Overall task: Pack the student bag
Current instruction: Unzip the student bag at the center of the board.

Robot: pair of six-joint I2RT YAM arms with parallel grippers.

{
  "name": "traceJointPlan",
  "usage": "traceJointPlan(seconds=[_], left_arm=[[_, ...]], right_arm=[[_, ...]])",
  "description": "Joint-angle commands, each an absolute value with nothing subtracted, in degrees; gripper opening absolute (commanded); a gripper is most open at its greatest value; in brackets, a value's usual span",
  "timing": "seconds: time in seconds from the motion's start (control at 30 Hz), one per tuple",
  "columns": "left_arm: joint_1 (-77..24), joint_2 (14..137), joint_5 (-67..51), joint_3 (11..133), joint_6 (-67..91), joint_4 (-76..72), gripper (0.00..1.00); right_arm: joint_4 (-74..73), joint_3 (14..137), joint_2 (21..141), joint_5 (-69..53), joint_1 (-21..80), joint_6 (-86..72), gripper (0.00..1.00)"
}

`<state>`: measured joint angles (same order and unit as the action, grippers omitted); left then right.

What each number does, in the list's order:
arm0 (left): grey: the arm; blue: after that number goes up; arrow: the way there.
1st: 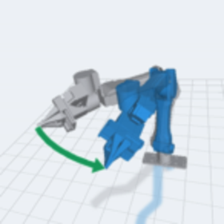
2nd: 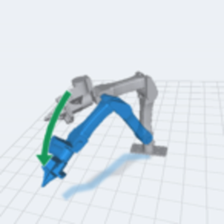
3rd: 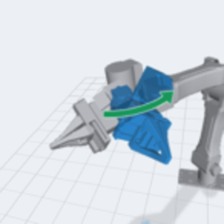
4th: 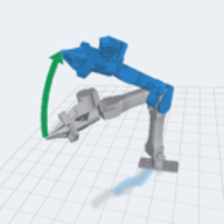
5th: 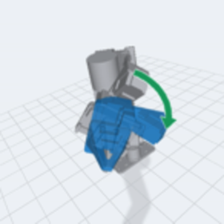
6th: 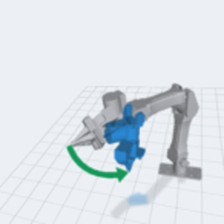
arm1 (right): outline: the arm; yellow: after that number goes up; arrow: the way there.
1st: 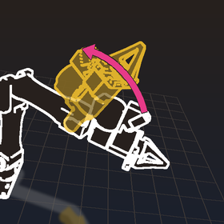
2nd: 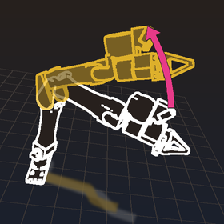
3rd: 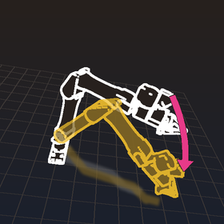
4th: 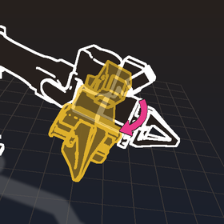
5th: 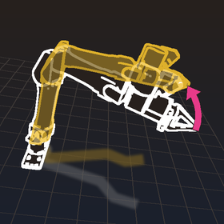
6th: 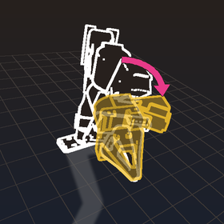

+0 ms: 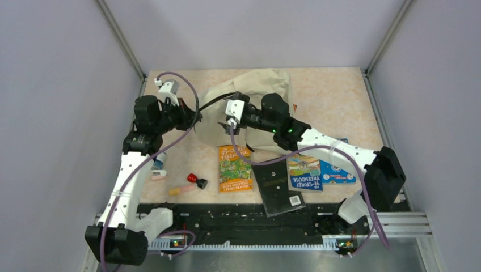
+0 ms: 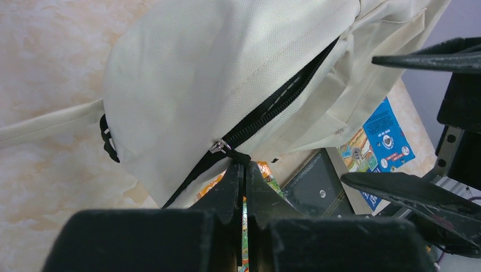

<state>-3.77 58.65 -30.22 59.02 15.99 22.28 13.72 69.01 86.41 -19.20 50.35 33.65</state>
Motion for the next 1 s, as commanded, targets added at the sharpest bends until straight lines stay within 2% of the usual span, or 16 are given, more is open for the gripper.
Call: traceJointPlan(seconds=[0.0, 0.33, 0.97], left_arm=[[-5.3, 59.2, -32.2, 58.9, 16.9, 20.0, 0.00], [-7.6, 61.8, -29.3, 59.4, 16.8, 22.2, 0.00], [-10.0, 64.1, -26.2, 60.2, 16.0, 24.3, 0.00]], right_arm=[[14.4, 74.9, 89.5, -18.2, 50.1, 41.4, 0.76], [19.5, 77.6, 93.7, -11.4, 50.0, 43.6, 0.62], [18.7, 82.4, 99.2, -8.7, 50.0, 46.5, 0.48]])
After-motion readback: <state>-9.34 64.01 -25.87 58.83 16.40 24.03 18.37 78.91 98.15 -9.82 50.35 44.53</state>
